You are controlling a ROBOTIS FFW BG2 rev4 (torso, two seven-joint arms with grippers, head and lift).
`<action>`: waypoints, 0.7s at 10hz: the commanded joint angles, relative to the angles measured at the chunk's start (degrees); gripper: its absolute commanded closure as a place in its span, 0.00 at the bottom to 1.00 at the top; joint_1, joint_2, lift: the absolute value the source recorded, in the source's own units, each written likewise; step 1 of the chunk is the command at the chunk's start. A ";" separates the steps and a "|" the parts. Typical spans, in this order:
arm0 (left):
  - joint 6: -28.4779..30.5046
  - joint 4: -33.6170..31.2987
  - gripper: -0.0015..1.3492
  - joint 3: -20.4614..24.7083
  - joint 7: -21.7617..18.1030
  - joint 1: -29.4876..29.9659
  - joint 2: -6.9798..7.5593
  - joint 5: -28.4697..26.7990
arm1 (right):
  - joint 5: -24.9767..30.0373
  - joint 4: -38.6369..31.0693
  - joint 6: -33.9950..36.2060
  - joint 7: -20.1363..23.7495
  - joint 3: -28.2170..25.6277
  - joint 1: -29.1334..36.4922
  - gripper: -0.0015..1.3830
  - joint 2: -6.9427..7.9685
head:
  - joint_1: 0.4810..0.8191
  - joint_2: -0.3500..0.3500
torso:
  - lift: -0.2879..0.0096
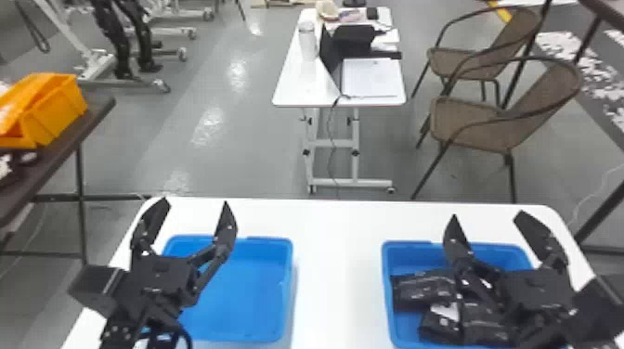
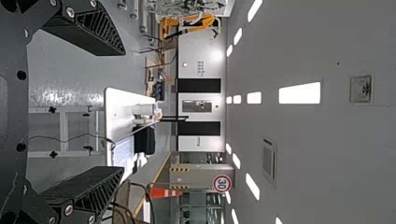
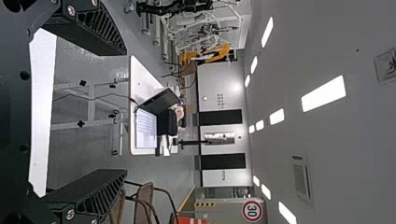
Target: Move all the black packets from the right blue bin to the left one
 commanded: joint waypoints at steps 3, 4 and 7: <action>0.48 0.00 0.11 -0.58 -0.09 -0.60 0.73 0.15 | -0.72 0.04 0.71 -0.70 0.00 0.18 0.10 0.34 | 0.63 0.63 | 0.97; 0.66 0.00 0.11 -0.58 -0.09 -0.68 0.82 0.15 | -0.72 0.04 0.71 -0.70 0.00 0.18 0.10 0.34 | 0.63 0.62 | 0.97; 0.92 0.00 0.11 -0.93 -0.18 -0.95 1.44 0.32 | -1.42 0.30 0.88 -0.88 0.00 0.18 0.10 0.61 | 0.63 0.62 | 0.97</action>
